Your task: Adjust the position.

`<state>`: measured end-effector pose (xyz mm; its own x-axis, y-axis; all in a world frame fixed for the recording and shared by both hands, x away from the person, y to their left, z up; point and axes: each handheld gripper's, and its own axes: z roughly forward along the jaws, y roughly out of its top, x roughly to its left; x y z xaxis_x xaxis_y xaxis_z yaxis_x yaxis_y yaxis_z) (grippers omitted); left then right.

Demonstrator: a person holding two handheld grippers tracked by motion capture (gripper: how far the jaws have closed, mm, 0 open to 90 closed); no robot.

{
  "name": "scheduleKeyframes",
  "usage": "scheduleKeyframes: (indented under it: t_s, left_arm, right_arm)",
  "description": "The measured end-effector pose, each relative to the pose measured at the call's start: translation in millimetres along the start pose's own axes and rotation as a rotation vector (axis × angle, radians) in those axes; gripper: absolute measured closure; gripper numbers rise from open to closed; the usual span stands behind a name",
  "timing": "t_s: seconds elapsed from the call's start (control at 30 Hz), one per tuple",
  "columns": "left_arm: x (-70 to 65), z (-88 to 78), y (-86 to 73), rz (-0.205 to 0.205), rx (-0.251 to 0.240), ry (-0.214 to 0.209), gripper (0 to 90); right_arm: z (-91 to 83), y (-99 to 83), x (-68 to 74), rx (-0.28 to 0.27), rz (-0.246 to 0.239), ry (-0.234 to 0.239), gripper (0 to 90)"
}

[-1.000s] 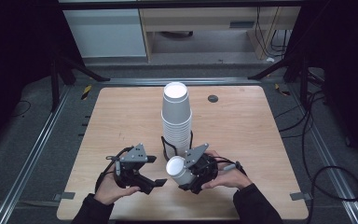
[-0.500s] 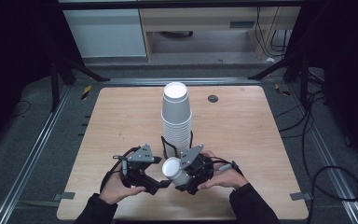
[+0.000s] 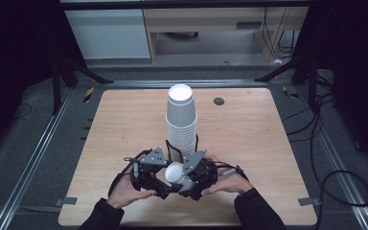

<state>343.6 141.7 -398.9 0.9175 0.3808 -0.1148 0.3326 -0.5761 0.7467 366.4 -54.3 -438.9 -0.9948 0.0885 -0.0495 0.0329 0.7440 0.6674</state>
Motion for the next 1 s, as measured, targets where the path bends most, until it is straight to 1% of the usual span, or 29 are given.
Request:
scheduleKeyframes:
  t_s: [0.17,0.2,0.5,0.63,0.73,0.93,1.0]
  left_arm:
    - [0.4,3.3,0.0,0.004,0.016,0.001,11.4]
    - [0.2,4.4,0.2,0.005,0.019,-0.003,11.4]
    - [0.4,8.9,0.3,0.002,0.023,-0.010,13.5]
    - [-1.0,10.9,0.9,0.011,0.036,-0.008,14.2]
    - [-1.2,11.5,1.0,0.011,0.038,-0.006,14.9]
    - [-0.8,12.0,1.0,0.010,0.043,-0.003,16.3]
    - [-0.5,11.8,0.9,0.009,0.044,0.004,18.2]
  right_arm:
    - [1.2,1.3,0.8,-0.002,0.004,0.002,15.5]
    - [1.2,1.6,0.4,-0.003,-0.003,0.003,15.5]
    - [1.5,3.0,1.6,-0.007,-0.001,0.000,15.5]
    - [1.5,3.4,1.7,-0.010,-0.003,0.004,15.5]
    - [1.2,4.1,2.1,-0.017,-0.002,0.001,15.5]
    - [1.5,4.7,1.8,-0.012,-0.004,0.001,15.5]
    - [1.4,4.7,1.3,-0.010,-0.014,0.002,15.5]
